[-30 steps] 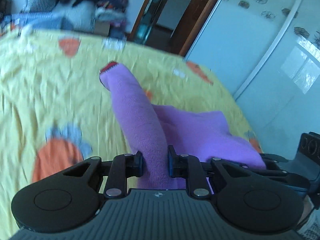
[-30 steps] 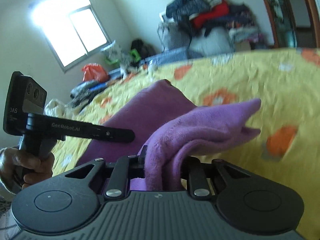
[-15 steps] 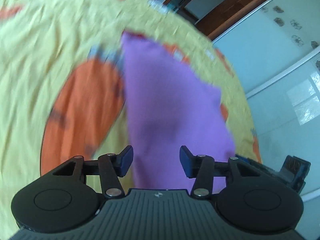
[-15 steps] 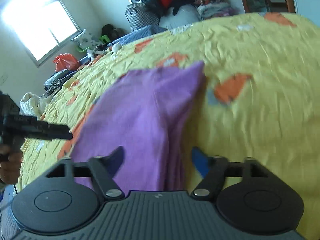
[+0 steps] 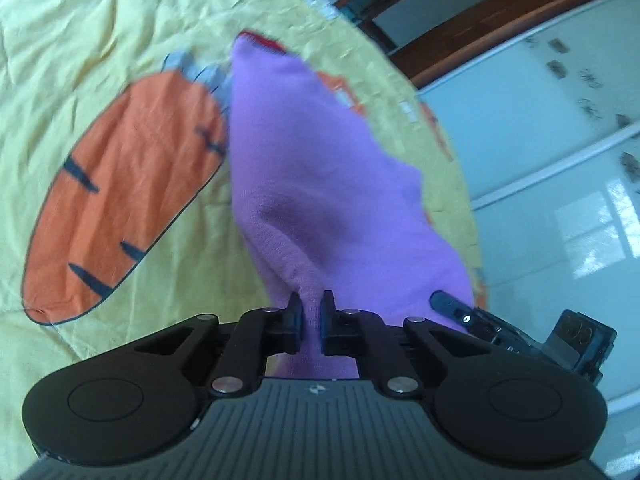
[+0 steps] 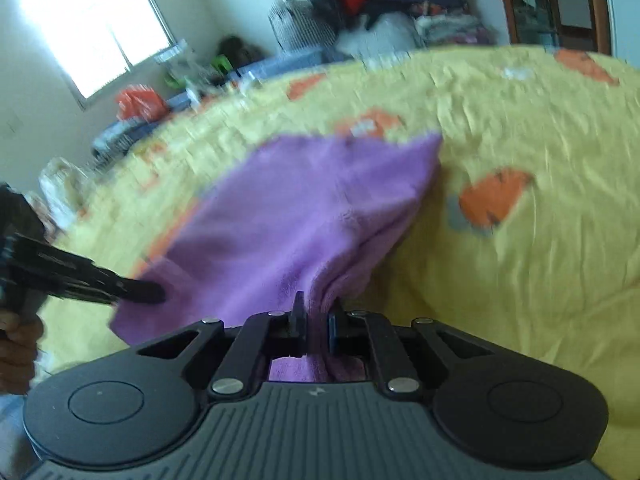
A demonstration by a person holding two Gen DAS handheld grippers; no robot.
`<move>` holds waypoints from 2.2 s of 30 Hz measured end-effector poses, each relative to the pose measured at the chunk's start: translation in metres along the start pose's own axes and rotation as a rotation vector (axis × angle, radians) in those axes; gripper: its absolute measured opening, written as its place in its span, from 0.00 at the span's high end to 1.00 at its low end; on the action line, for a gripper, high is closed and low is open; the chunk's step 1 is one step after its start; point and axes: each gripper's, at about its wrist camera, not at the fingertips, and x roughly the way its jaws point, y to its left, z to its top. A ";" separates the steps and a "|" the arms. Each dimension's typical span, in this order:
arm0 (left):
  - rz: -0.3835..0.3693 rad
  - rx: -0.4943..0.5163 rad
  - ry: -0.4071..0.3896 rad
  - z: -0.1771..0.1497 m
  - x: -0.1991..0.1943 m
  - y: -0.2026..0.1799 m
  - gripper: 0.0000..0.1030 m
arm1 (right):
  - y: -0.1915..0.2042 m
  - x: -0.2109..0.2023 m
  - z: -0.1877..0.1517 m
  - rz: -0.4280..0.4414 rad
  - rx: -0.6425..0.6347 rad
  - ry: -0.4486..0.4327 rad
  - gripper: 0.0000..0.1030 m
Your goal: Fold small clothes
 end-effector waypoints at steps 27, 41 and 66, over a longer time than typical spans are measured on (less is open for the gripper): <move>0.439 0.300 -0.086 -0.065 0.038 -0.064 0.11 | -0.054 0.086 0.072 -0.190 0.044 -0.110 0.96; 0.424 0.305 -0.064 -0.072 0.046 -0.053 0.00 | -0.009 0.036 0.033 -0.197 -0.156 -0.165 0.42; 0.268 0.237 -0.179 -0.117 -0.009 -0.037 0.00 | 0.028 0.016 -0.058 -0.228 -0.217 -0.066 0.81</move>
